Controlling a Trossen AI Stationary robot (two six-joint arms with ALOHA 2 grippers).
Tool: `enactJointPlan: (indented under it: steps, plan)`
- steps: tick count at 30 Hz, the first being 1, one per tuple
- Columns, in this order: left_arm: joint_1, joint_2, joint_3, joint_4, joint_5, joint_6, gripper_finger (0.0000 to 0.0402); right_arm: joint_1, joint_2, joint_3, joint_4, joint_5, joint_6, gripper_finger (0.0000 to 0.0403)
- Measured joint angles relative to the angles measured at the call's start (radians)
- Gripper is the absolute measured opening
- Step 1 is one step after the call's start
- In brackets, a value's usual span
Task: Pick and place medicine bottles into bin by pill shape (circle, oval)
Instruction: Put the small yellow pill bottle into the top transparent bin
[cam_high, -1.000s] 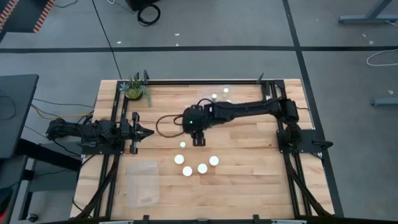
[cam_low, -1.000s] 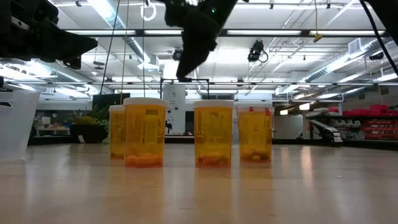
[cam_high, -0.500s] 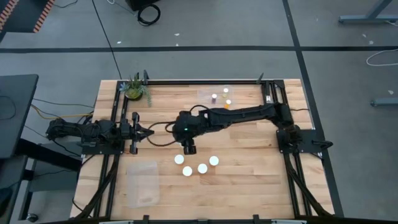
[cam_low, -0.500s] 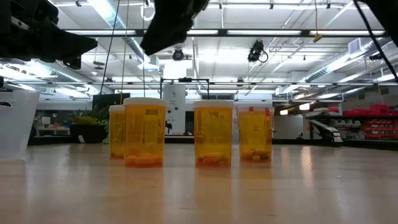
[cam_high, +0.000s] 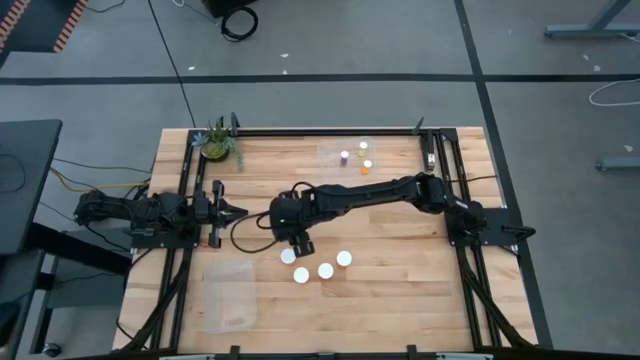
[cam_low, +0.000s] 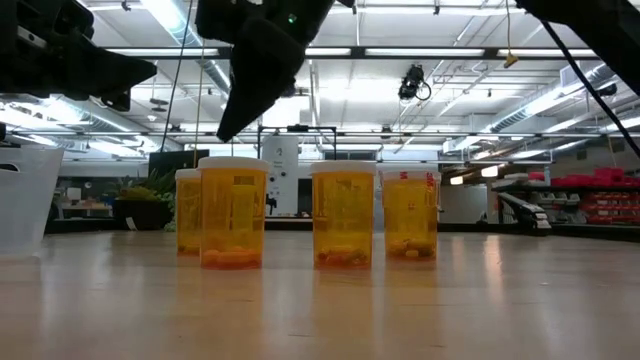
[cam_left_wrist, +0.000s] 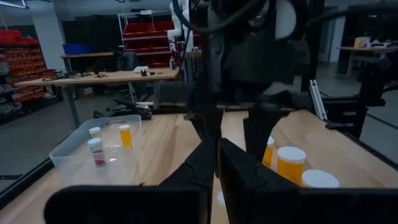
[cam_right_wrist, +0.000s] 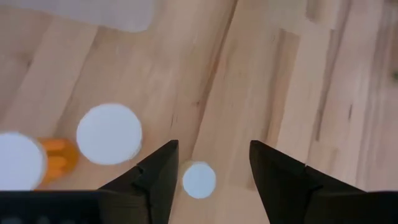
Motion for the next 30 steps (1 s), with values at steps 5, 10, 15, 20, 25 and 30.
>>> enactJointPlan:
  steps: [5, 10, 15, 20, 25, 30]
  plan:
    - [0.0, 0.0, 0.0, 0.0, 0.0, 0.0, 0.0027, -0.001, 0.002, -0.027, 0.018, 0.0, -0.006, 0.0233]
    - [0.0, 0.0, 0.0, 0.0, 0.0, 0.0, 0.0035, 0.0, 0.002, -0.094, 0.06, -0.018, 0.005, 0.026]
    - [0.0, 0.0, 0.0, 0.001, 0.0, 0.0, 0.0033, 0.002, 0.002, -0.15, 0.1, -0.018, -0.013, 0.0266]
    - [0.0, 0.0, 0.0, 0.001, 0.0, 0.0, 0.0026, -0.005, 0.002, -0.171, 0.107, -0.018, -0.019, 0.0266]
    - [0.0, 0.0, 0.0, 0.001, 0.0, 0.0, 0.0031, -0.007, 0.002, -0.175, 0.107, -0.018, -0.007, 0.0252]
    - [0.0, 0.0, 0.0, 0.001, 0.0, 0.0, 0.0036, -0.007, 0.002, -0.175, 0.105, -0.018, -0.008, 0.0218]
